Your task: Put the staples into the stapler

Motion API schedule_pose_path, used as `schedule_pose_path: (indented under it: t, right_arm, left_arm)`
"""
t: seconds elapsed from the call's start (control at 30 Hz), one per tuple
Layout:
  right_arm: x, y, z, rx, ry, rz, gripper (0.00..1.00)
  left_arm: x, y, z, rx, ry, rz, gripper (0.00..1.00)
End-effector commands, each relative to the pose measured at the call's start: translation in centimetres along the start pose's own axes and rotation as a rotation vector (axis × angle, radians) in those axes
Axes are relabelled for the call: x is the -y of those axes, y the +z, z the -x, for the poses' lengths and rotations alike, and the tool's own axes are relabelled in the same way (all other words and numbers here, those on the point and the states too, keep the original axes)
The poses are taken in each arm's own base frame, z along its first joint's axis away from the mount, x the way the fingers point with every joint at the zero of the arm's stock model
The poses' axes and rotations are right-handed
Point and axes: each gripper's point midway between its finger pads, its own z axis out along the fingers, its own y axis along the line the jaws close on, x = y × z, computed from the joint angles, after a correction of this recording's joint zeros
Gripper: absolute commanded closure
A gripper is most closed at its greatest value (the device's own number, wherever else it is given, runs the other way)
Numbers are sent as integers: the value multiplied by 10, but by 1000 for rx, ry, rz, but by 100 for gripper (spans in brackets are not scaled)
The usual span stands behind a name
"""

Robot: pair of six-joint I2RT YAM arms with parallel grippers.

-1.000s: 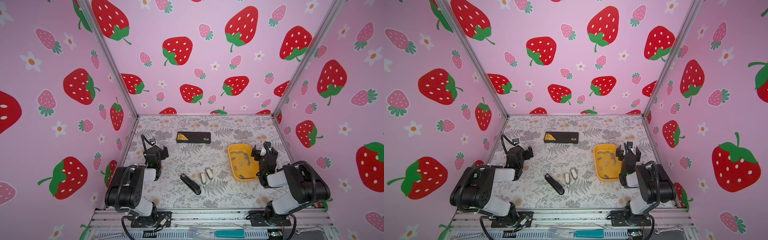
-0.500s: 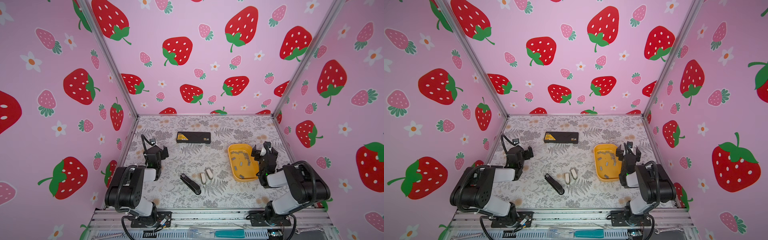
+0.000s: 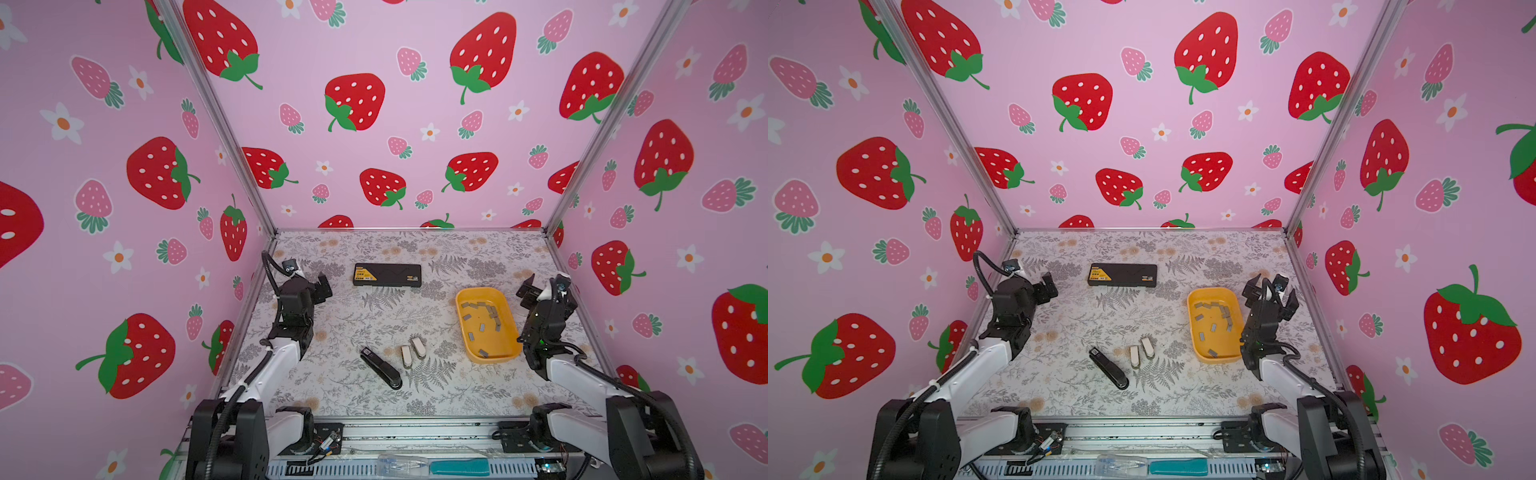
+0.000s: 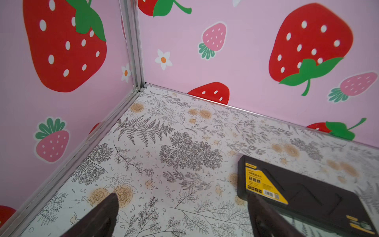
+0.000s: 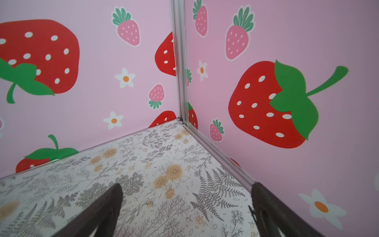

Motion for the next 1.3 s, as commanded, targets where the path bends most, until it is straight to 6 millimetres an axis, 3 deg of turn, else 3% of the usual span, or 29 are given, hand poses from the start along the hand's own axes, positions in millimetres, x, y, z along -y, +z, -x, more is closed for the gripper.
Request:
schedule_pose_path:
  t: [0.0,0.13,0.2,0.27,0.37,0.5,0.6,0.67,0.73,0.8,0.9,1.0,1.17,1.27]
  right_arm:
    - [-7,-1,3,-151,63,19,1]
    - [-62,-29,11,-197,157,391,1]
    - [-74,-41,10,-185,180,474,1]
    - [-83,-53,27,-119,204,540,1]
    - [-100,-61,32,-106,209,596,1]
    - [-114,-83,6,-207,190,686,11]
    - [-113,-105,-6,-246,143,730,19]
    - [-113,-113,-5,-270,127,749,19]
    - [-117,-123,1,-290,112,795,21]
    - [-120,-131,-4,-326,100,828,21]
    - [-124,-139,-29,-412,72,869,26]
    - [-123,-147,-45,-433,81,903,28]
    - [-119,-153,-44,-378,103,931,27]
    - [-115,-148,-47,-363,55,898,27]
  left_arm:
    - [16,-20,5,-109,-77,-84,1]
    - [41,-43,27,-75,-154,-243,1]
    - [23,-49,30,-80,-211,-144,1]
    - [14,-54,29,-80,-244,-109,1]
    - [45,-59,37,-38,-177,-304,1]
    - [96,-54,41,0,-66,-505,1]
    - [147,-62,27,-44,125,-613,0]
    - [178,-76,18,-34,259,-684,1]
    - [212,-105,8,-4,416,-847,9]
    - [233,-134,-3,39,542,-994,9]
    - [243,-160,-17,87,691,-1123,10]
    - [245,-190,-44,114,938,-1286,27]
    - [250,-198,-76,158,1105,-1366,30]
    - [250,-200,-95,95,1216,-1458,34]
